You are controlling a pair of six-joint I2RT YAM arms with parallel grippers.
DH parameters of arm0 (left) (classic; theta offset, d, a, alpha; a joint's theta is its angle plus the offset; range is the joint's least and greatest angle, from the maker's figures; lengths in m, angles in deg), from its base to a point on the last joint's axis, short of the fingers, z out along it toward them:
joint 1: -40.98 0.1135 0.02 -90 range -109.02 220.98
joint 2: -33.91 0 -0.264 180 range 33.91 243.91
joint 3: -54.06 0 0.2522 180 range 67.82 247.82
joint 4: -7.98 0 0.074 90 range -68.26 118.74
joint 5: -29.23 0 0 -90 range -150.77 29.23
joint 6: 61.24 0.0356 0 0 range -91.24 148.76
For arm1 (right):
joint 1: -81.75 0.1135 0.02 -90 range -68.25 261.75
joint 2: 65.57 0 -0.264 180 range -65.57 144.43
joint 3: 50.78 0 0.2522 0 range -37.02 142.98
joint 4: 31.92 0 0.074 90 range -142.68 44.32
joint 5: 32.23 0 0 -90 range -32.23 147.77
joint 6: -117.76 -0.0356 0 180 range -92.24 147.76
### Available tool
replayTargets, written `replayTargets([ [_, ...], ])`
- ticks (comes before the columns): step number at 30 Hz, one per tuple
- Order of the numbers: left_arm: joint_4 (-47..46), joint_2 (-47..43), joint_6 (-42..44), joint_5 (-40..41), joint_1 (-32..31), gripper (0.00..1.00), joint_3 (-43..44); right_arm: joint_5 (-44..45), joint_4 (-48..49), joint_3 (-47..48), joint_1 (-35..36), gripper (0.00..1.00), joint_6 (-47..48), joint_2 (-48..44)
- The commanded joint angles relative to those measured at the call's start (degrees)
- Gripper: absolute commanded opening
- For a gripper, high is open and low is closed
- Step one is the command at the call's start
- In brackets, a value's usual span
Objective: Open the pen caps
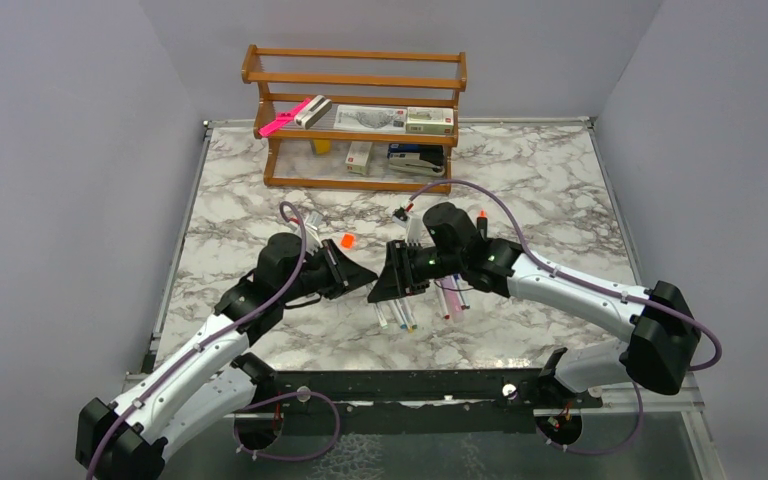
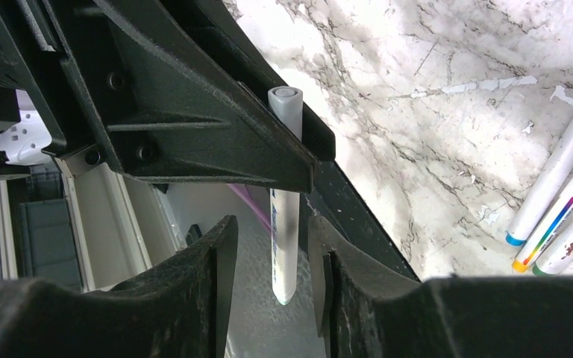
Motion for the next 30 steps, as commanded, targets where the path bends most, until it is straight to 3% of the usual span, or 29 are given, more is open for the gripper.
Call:
replayTargets([
  [1,0.21,0.07,-0.30,1.29,-0.45,0.00,1.43,-1.03,2.11,-0.39,0.29,0.41,0.01,0.21],
  [14,-2.57,0.44,-2.91,2.68,-1.85,0.00,2.04,-0.63,4.28,-2.20,0.42,0.39,-0.75,2.70],
  [22,-4.12,1.33,-2.66,4.50,-2.74,0.00,1.40,-0.76,5.58,-4.99,0.92,0.01,-1.46,2.26],
  [30,-5.59,7.22,2.89,8.66,-2.51,0.00,3.37,-0.67,5.37,-10.63,0.98,0.01,-2.16,-1.67],
])
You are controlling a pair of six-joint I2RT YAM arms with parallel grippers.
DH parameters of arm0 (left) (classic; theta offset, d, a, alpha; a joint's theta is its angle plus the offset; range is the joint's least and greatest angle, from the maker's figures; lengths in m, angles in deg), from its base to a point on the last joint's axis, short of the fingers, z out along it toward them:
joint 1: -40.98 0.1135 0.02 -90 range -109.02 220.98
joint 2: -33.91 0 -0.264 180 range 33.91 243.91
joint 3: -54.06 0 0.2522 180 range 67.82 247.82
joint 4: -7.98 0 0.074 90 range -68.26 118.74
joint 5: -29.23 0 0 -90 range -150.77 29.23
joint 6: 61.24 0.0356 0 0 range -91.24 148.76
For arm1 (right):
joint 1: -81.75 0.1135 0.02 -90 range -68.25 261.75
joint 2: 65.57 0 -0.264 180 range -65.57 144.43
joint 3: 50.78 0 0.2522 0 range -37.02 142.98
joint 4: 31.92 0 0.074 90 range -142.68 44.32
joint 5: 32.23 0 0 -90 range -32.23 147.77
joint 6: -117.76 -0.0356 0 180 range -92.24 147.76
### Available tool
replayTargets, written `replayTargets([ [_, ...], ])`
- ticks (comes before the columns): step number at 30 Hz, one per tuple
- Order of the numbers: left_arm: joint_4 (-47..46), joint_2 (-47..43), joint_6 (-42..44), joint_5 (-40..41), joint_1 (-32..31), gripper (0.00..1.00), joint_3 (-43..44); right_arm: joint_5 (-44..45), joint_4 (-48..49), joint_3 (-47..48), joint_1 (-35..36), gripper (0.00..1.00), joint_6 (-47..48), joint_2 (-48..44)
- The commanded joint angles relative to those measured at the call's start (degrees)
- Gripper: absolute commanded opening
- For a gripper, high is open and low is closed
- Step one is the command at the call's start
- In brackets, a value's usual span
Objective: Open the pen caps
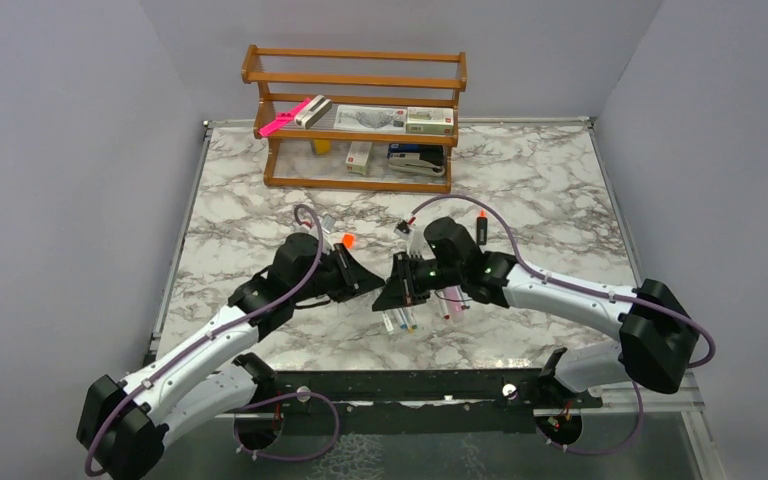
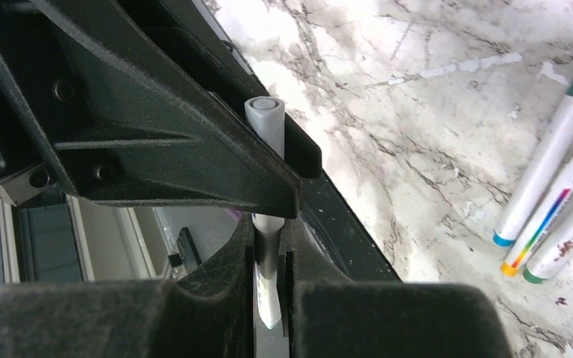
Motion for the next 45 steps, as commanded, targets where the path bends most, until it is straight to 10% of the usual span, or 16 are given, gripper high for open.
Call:
replayTargets([
  [1,-5.20,4.82,4.45,5.47,0.70,0.00,4.03,-0.60,-2.52,-4.57,0.58,0.01,-0.87,-3.36],
  [21,-10.34,25.85,12.92,-5.60,18.38,0.00,17.02,4.87,-10.11,-14.52,0.62,0.01,-2.48,-18.46],
  [31,1.57,21.83,22.50,-3.52,22.45,0.00,12.84,27.25,-29.39,5.17,-3.12,0.01,12.41,-3.96],
  [45,6.25,25.83,28.95,0.11,23.19,0.00,12.50,38.45,-27.94,16.38,-26.29,0.01,26.61,13.94],
])
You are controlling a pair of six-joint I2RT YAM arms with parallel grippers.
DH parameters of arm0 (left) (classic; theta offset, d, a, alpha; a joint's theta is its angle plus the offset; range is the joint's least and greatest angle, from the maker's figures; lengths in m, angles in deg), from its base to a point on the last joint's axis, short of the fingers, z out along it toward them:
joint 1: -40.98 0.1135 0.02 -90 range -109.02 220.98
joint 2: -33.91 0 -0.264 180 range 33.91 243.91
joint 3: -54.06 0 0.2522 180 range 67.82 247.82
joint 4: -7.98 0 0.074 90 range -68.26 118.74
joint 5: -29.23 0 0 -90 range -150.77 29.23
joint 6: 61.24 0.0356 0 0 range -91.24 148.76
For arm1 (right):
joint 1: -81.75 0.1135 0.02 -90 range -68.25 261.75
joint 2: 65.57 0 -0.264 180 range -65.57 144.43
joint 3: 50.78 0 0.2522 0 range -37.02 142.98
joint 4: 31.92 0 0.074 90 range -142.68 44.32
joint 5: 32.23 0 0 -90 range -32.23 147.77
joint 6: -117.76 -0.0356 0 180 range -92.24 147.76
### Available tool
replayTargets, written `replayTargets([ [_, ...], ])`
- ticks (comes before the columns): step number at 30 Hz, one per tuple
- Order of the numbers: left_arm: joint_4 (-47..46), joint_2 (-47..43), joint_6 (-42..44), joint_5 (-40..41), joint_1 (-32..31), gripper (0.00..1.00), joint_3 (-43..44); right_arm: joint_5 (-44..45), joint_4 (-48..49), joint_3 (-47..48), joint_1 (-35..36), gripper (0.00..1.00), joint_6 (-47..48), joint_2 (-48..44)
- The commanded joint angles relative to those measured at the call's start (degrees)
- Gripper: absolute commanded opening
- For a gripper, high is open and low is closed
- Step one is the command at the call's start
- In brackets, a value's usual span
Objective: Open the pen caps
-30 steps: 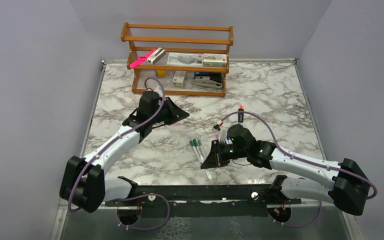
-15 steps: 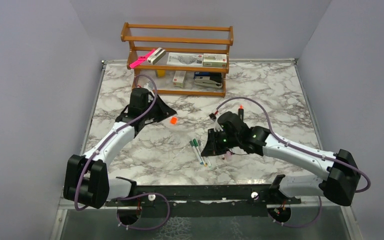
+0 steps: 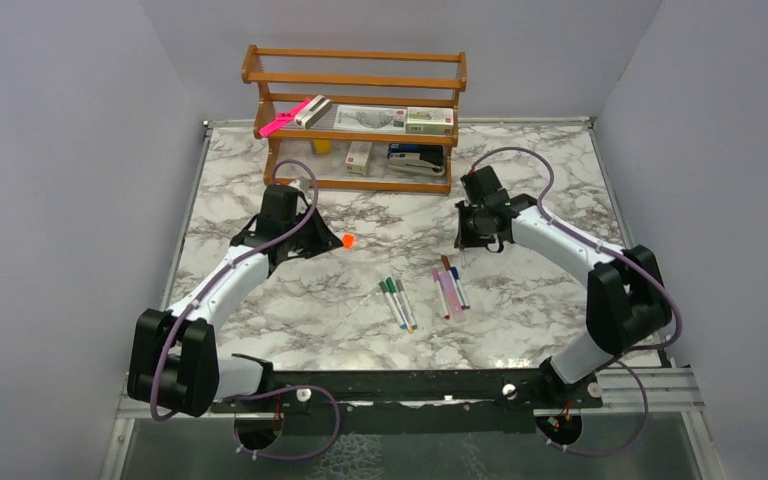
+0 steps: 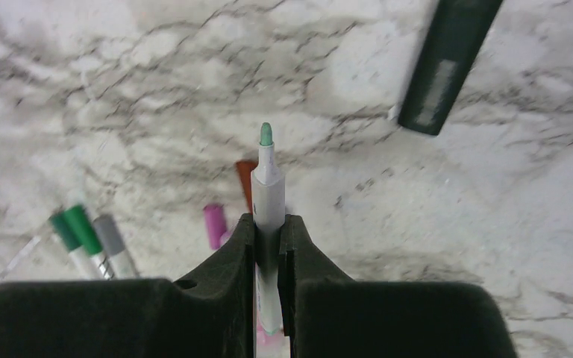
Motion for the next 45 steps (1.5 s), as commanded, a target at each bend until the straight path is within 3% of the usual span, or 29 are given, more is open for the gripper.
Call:
replayTargets([
  [1,1.12,2.73,3.40,2.34,0.50,0.00,-0.33,8.12,-0.06,5.16,-3.03,0.01,5.34,5.81],
  [9,1.35,6.63,5.70,2.25,0.84,0.00,1.26,13.92,-0.33,12.97,-5.73,0.02,7.26,17.23],
  [20,2.04,11.57,9.20,2.22,1.80,0.00,3.70,15.03,-1.98,16.70,-6.81,0.27,8.18,20.65],
  [25,2.02,13.62,10.08,2.33,1.79,0.00,4.91,13.43,-2.81,15.85,-6.85,0.34,7.97,17.58],
  [45,-1.52,24.80,11.59,7.04,1.82,0.13,12.69,-6.53,-2.79,-0.39,-6.84,0.35,4.43,-9.34],
])
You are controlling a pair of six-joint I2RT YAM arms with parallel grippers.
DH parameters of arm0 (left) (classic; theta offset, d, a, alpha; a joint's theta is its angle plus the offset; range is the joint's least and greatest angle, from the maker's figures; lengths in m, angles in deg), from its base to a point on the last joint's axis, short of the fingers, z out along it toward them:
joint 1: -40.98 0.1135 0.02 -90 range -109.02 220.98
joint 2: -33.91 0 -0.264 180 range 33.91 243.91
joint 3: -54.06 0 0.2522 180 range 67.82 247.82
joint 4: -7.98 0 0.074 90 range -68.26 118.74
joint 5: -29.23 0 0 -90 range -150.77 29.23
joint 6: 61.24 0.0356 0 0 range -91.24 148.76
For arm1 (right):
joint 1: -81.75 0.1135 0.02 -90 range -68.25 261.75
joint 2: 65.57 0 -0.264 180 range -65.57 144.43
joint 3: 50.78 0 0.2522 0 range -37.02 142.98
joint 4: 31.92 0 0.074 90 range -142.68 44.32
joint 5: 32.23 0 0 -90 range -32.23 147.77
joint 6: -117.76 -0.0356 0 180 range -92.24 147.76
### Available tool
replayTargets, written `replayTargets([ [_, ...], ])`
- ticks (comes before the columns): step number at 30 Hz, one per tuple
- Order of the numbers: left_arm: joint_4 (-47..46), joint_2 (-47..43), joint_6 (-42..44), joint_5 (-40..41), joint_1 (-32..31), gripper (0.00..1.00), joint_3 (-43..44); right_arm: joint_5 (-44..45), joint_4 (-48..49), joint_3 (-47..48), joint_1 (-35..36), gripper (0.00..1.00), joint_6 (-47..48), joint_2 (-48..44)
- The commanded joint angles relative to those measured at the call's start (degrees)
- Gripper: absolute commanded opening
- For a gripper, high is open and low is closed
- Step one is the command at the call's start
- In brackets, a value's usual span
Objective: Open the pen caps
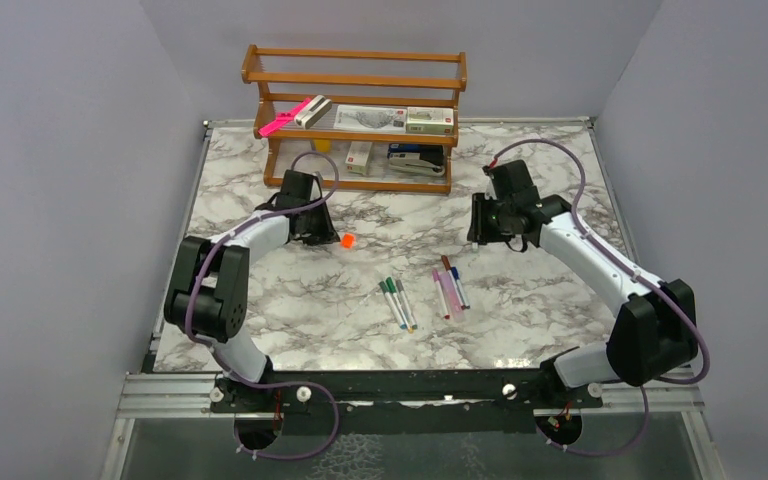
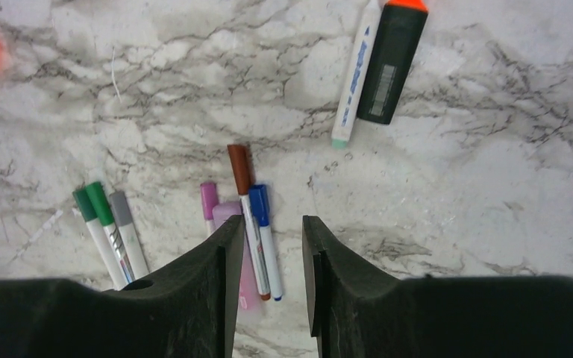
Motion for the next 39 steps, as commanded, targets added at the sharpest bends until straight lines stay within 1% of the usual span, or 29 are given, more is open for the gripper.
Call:
replayTargets([
  [1,-1.26,3.99,1.11,2.91,0.29,0.15,3.53,-6.80,1.04,-3.42,-0.21,0.35,-1.35,-3.36],
  [3,-0.58,6.54,0.94,3.14,0.29,0.18,4.56,-8.48,1.39,-4.33,-0.16,0.35,-1.36,-3.74],
  [6,-0.29,7.85,0.14,3.01,0.29,0.21,4.73,-10.15,1.88,-5.19,-0.20,0.35,-0.77,-4.03],
  [12,1.37,7.66,-0.98,3.39,0.31,0.33,4.92,-11.82,1.98,-5.17,-0.16,0.35,1.16,-3.82],
  [14,2.31,7.04,-1.37,3.07,0.29,0.34,4.94,-12.40,1.61,-4.86,-0.16,0.36,1.71,-3.50],
  [19,4.33,3.91,-2.41,3.84,0.29,0.39,4.06,-13.76,1.78,-5.33,-0.18,0.36,3.01,-3.29],
  [27,6.77,-6.84,-6.12,1.52,-0.41,0.43,3.23,-16.78,2.48,-7.20,-0.24,0.36,2.80,-4.86],
  [33,8.02,-14.58,-9.09,-1.63,-2.83,0.52,1.78,-19.69,3.29,-10.82,-0.21,0.36,2.54,-7.70],
  [35,8.38,-16.96,-10.41,-1.94,-3.99,0.61,1.17,-20.43,4.00,-12.30,-0.12,0.36,2.64,-8.15],
  [37,8.74,-19.96,-11.77,-1.33,-5.59,0.73,0.30,-21.49,4.59,-13.25,-0.03,0.36,2.58,-8.24],
  [39,8.81,-22.34,-13.48,-0.82,-7.18,0.84,-0.66,-22.09,5.07,-14.01,0.24,0.36,2.40,-8.19],
])
